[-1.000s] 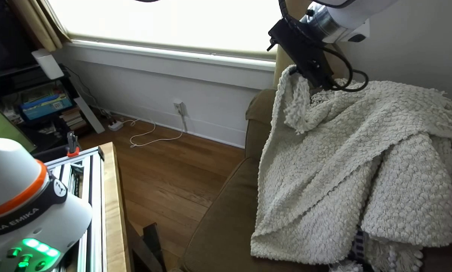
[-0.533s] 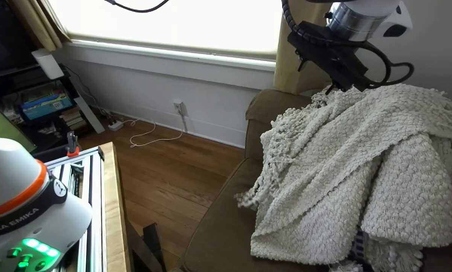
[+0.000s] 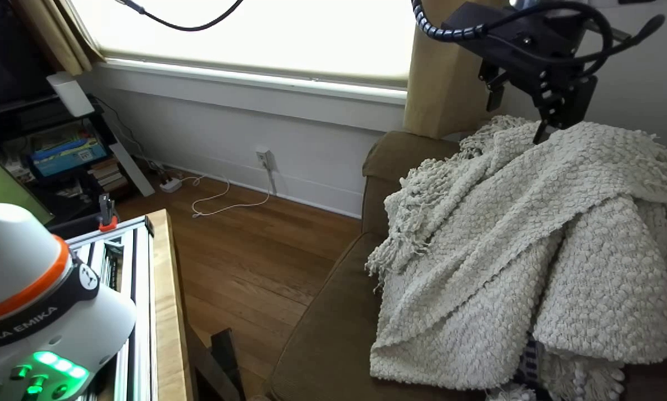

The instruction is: Fully cover the pillow on the left with the white blanket

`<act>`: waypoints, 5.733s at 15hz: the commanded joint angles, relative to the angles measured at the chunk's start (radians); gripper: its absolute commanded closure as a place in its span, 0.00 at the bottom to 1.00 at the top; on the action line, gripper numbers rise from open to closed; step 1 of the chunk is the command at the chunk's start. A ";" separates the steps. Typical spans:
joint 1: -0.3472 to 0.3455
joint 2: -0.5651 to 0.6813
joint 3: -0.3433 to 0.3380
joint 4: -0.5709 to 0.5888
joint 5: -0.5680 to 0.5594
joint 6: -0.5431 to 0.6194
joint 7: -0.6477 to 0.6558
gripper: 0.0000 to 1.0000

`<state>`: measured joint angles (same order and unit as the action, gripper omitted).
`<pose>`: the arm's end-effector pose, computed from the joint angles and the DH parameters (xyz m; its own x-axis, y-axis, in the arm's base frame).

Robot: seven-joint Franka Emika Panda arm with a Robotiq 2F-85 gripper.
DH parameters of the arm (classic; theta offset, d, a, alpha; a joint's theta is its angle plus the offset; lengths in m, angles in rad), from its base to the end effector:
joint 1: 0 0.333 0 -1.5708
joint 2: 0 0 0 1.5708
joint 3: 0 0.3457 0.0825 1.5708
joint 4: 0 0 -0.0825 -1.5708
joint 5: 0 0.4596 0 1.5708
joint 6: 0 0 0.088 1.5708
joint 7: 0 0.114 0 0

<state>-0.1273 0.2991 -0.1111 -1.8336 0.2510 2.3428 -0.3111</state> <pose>0.7055 -0.1613 0.3725 0.9663 -0.0864 0.2425 -0.0611 -0.9921 -0.1097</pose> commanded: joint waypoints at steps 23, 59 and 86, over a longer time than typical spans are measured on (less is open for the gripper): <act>-0.327 0.464 0.139 0.502 0.624 -0.045 -0.096 0.00; -0.252 0.269 -0.002 0.452 0.401 0.007 0.030 0.99; -0.205 -0.113 -0.381 0.110 -0.415 0.452 0.810 0.99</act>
<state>-0.3463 0.1393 -0.4233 -1.7695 -0.0483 2.8499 0.3440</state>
